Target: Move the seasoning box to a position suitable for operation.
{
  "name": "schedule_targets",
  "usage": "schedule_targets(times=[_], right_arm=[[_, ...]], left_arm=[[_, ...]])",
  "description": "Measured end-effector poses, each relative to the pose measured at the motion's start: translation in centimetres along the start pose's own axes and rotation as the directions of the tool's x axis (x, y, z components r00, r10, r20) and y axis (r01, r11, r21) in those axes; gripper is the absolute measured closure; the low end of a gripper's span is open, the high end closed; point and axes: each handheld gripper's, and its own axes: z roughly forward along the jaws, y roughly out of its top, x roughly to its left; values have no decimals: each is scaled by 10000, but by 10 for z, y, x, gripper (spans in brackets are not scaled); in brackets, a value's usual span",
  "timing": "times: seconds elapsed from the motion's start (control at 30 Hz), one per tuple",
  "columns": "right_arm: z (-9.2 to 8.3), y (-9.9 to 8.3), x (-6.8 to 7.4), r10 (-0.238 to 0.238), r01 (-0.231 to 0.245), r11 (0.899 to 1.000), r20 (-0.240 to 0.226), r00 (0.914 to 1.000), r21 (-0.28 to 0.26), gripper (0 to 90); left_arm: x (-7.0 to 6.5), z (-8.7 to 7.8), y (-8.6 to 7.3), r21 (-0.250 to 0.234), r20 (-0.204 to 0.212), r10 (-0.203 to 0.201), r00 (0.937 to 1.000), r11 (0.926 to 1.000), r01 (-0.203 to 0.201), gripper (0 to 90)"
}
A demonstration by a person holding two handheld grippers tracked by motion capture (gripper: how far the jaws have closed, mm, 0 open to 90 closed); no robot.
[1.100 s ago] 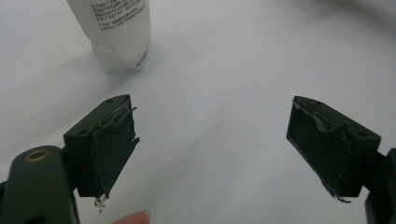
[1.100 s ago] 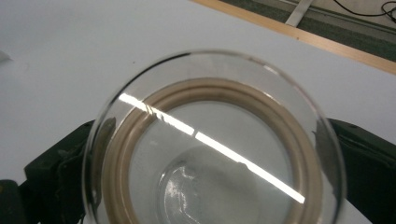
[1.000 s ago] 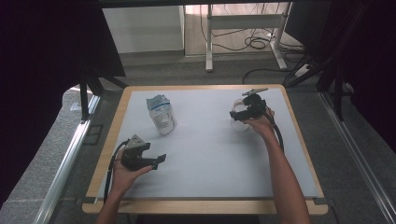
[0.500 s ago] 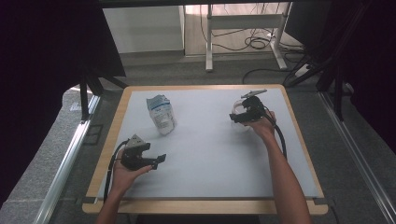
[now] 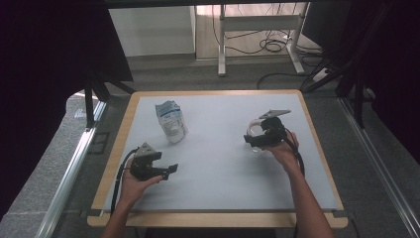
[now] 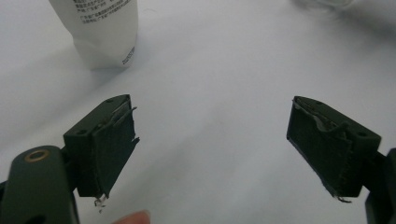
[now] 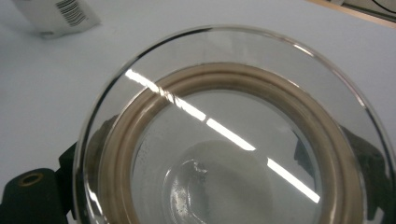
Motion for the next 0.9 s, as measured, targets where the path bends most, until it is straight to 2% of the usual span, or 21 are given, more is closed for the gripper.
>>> schedule_targets(times=[0.13, 0.3, 0.43, 0.67, 0.87, 0.9], right_arm=[[-6, -6, 11, -62, 61, 10000, -243, 9997, -20, 110], [-14, -12, 33, -420, 411, 9991, -689, 9967, -132, 110], [-12, -14, 41, -706, 703, 9975, -1011, 9924, -66, 110], [0, -18, 46, -1041, 1101, 9928, -1150, 9879, 471, 109], [1, -21, 47, -1059, 1118, 9927, -1156, 9876, 459, 98], [1, -21, 47, -954, 1003, 9942, -1133, 9890, 381, 78]], left_arm=[[0, 0, 1, -20, 23, 49, 10000, 10000, -48, 154], [1, 0, 1, -8, 5, 34, 10000, 10000, -34, 154], [1, 2, 0, 38, -30, -39, 10000, 10000, 40, 154], [2, 1, -1, 69, -61, -38, 10000, 10000, 38, 154], [3, 2, -1, 66, -8, -96, 10000, 9999, 96, 154], [2, 2, -1, 61, 6, -110, 9999, 9999, 110, 154]])
